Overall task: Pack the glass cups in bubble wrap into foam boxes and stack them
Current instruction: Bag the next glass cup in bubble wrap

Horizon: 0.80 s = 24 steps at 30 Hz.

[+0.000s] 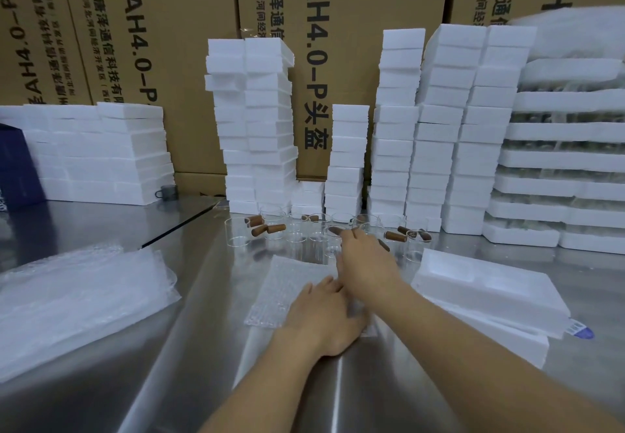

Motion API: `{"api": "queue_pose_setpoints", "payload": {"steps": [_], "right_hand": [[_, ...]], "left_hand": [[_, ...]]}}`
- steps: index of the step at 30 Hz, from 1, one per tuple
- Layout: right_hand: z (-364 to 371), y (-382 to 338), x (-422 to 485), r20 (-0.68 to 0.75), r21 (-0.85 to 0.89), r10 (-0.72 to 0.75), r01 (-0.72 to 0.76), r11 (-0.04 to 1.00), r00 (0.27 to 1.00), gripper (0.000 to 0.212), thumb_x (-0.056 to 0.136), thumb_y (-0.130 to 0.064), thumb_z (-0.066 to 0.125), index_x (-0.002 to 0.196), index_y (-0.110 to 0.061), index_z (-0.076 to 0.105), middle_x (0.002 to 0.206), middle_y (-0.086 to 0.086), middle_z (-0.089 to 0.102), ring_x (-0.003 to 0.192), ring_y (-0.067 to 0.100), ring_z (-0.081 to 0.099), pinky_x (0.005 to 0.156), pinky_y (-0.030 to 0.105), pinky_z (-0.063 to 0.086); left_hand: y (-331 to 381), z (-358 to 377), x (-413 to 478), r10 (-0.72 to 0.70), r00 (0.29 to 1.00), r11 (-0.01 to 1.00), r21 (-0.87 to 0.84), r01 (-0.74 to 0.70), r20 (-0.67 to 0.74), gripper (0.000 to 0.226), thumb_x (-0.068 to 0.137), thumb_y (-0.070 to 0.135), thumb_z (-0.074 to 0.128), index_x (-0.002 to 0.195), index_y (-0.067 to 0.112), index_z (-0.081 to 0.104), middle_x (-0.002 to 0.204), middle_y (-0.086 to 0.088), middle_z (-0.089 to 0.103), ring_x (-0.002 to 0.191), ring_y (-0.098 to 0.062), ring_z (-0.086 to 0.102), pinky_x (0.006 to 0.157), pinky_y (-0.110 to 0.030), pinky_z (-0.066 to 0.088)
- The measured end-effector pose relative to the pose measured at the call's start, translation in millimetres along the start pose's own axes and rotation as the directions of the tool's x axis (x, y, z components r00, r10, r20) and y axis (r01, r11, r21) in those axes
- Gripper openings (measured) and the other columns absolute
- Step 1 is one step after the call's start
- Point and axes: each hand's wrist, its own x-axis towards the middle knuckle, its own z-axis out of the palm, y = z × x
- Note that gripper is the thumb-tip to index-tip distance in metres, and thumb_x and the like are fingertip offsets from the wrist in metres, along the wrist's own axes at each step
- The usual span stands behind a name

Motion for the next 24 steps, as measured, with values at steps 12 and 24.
{"api": "queue_pose_setpoints", "payload": {"steps": [12,24], "right_hand": [[19.1,5.5,51.7,0.156,0.162,0.251,-0.276,0.947,0.955,0.013,0.103,-0.026,0.055,0.102,-0.013,0.054,0.098,0.009,0.060,0.082,0.024,0.055,0.054,0.029,0.035],[-14.4,7.1,0.2,-0.092,0.588,0.359,-0.240,0.773,0.929,0.026,0.099,-0.034,0.063,0.084,-0.015,0.073,0.080,0.001,0.072,0.083,0.023,0.067,0.071,0.034,0.052]], "left_hand": [[11.9,-7.8,2.1,-0.044,0.995,0.994,0.094,0.052,-0.085,0.050,0.099,0.050,0.049,0.141,0.023,0.059,0.142,-0.003,0.061,0.128,-0.029,0.051,0.109,-0.046,0.038],[12.6,-19.2,2.4,-0.330,0.890,0.882,-0.439,0.172,-0.313,0.031,0.098,0.049,0.061,0.124,0.035,0.070,0.117,0.012,0.075,0.112,-0.017,0.069,0.097,-0.039,0.053]]}}
